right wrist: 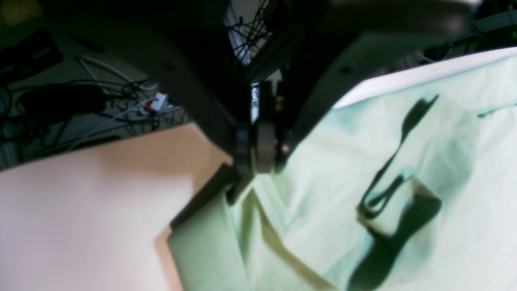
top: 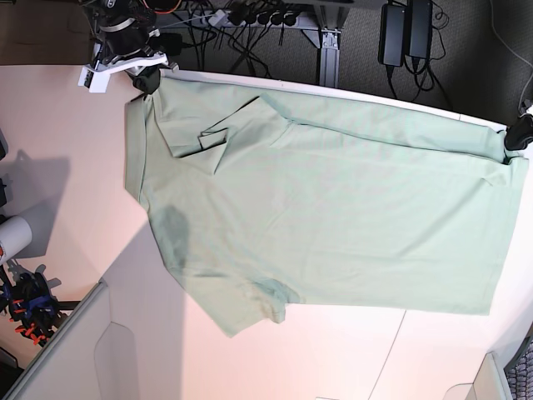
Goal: Fold the T-shirt properly
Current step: 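Lower the folded edge onto the shirt and release both grippers, then grasp the opposite side edge with both grippers at sleeve and hem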
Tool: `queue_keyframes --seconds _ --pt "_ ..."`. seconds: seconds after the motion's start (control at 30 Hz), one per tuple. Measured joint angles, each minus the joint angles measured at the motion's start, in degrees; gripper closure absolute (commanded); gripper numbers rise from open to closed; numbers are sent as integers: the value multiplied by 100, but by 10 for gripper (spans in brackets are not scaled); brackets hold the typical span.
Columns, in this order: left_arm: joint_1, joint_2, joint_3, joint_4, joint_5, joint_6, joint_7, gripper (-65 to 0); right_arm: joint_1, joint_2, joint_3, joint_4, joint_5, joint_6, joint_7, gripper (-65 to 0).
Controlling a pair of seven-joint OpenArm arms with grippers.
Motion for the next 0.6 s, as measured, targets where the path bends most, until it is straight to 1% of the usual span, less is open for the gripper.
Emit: queue_keyframes --seconds 0.07,0.1,0.13,0.2,0.23,0.27,0.3,0.37,0.4,0.47,0.53,0.6 --pt "0 0 0 0 9 0 -72 0 2 -2 0 0 -39 0 2 0" --pt "0 2 0 0 9 0 -90 -41 0 -2 0 0 -37 0 4 0" --pt "0 0 2 0 9 0 -90 -100 0 0 -2 0 -39 0 22 -39" --pt "4 0 0 0 -13 0 -136 -204 0 -2 0 0 -103 2 87 -205" --pt "2 0 0 0 -31 0 -162 -242 2 -2 0 0 -127 0 103 -271" --pt "2 0 2 0 -33 -2 -201 -262 2 -2 0 0 -144 0 129 -314" --pt "0 -2 0 0 -31 -2 -203 -266 22 -2 0 0 -149 0 129 -329" --pt "0 7 -85 0 -31 -2 -168 -266 35 4 9 0 -146 0 133 -329" --pt "0 17 -223 7 -46 -4 -44 -266 37 28 22 0 -146 0 136 -329" --pt "31 17 -612 96 -365 2 175 -266 57 85 52 0 -146 0 136 -329" --pt "57 -9 -1003 354 -378 15 170 -266 109 179 142 0 -146 0 138 -329" --pt "24 -109 -1226 601 -389 7 138 -266 186 278 251 0 -98 0 151 -329"
